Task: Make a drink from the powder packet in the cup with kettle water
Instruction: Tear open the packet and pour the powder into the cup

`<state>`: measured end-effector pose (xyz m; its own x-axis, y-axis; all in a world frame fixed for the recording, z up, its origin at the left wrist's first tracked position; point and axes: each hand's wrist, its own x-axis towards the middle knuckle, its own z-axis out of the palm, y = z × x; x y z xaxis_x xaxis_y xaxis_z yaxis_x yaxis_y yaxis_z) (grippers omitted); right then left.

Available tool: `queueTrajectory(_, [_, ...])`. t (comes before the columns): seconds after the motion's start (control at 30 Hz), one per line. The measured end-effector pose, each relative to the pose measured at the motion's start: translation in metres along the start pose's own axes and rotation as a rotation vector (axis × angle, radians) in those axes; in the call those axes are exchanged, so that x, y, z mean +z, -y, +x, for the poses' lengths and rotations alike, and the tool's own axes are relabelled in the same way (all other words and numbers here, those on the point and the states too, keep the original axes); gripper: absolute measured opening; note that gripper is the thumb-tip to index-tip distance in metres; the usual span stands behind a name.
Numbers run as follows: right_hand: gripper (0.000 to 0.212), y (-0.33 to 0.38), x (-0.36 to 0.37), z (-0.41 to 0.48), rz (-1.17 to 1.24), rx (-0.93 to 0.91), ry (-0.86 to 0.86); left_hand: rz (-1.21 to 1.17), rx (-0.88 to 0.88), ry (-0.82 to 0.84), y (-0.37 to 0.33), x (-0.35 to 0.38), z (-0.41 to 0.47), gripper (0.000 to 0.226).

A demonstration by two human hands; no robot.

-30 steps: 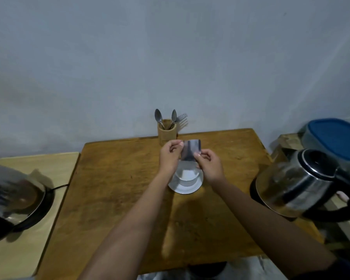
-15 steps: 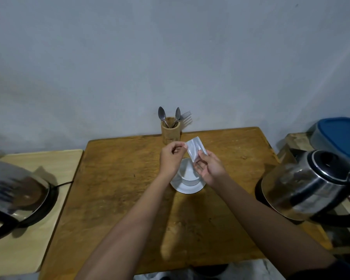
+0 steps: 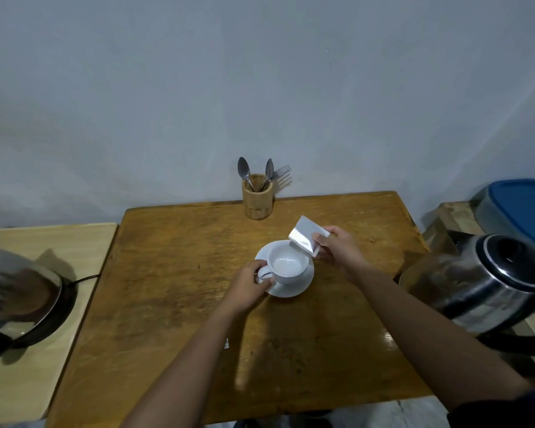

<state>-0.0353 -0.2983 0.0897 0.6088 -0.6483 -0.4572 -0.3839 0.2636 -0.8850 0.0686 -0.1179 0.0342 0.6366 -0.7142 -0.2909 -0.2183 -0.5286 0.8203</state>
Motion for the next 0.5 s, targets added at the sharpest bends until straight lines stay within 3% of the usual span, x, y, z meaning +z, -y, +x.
queueTrajectory(0.13, [0.012, -0.010, -0.004, 0.004, -0.275, -0.047, 0.001, 0.120, 0.027, -0.048, -0.002, 0.003, 0.006, 0.032])
queueTrajectory(0.4, [0.017, -0.001, 0.000, 0.015, -0.694, -0.203, 0.057, 0.206, 0.071, -0.003, -0.005, -0.008, 0.015, 0.033])
queueTrajectory(0.5, [0.008, 0.008, 0.006, 0.017, -0.844, -0.262, 0.086, 0.221, 0.064, 0.018, -0.005, -0.010, 0.018, 0.029])
